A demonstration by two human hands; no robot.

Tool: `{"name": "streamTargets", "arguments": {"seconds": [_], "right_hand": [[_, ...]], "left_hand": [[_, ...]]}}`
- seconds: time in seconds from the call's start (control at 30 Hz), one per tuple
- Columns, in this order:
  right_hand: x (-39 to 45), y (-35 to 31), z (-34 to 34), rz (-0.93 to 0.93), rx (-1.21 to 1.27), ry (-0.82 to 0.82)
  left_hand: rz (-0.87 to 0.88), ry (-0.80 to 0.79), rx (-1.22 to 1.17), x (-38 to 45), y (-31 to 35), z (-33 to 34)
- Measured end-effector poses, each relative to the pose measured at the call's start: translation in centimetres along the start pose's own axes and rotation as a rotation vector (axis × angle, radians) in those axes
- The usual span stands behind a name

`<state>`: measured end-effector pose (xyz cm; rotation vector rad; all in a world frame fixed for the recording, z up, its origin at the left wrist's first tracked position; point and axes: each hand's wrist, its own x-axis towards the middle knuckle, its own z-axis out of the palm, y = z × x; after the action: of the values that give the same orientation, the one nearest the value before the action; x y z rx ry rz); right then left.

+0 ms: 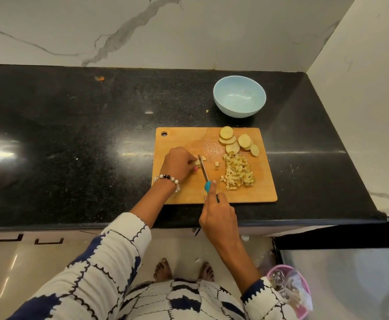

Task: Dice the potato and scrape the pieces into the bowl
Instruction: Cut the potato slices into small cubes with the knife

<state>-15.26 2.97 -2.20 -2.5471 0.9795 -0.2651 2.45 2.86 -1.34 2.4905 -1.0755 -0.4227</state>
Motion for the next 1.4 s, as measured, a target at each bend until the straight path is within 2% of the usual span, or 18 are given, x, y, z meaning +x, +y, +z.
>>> {"name": "streamTargets", "arguments": {"seconds": [0.17,0.37,0.53,0.7,0.9,1.07,1.27,1.4], "right_hand": [[-0.1,-0.2,0.4,0.01,-0.039,-0.027],[1.0,-1.0,-0.1,0.035,-0.098,-0.173],[-0.8,-0.5,0.8,-0.042,-0.224,-0.02],[-2.4,0.0,0.2,-0.035,-0.243,-0.064],[-0.5,-0.2,-0.3,0.063,-0.045,-0.024],[-0.5,-0.6,-0.2,0.032,0.079,-0.029],[0.1,-0.7,-0.1,0.028,0.036,-0.089],[0.2,-1.2,-0.3,0.024,-0.079,-0.154]], "left_hand": [[-0.011,0.035,-0.008,0.1,0.2,0.1],[0.019,0.018,0.044,0.4,0.4,-0.1],[0.024,0.046,0.05,0.2,0.4,0.4],[0.021,0.052,0.046,0.1,0.4,0.4],[-0.007,0.053,0.024,-0.3,0.5,0.2],[-0.081,0.081,0.009,-0.3,0.4,0.2],[-0.078,0.068,-0.004,0.1,0.3,0.1],[-0.055,0.072,0.0,0.1,0.3,0.2]]}}
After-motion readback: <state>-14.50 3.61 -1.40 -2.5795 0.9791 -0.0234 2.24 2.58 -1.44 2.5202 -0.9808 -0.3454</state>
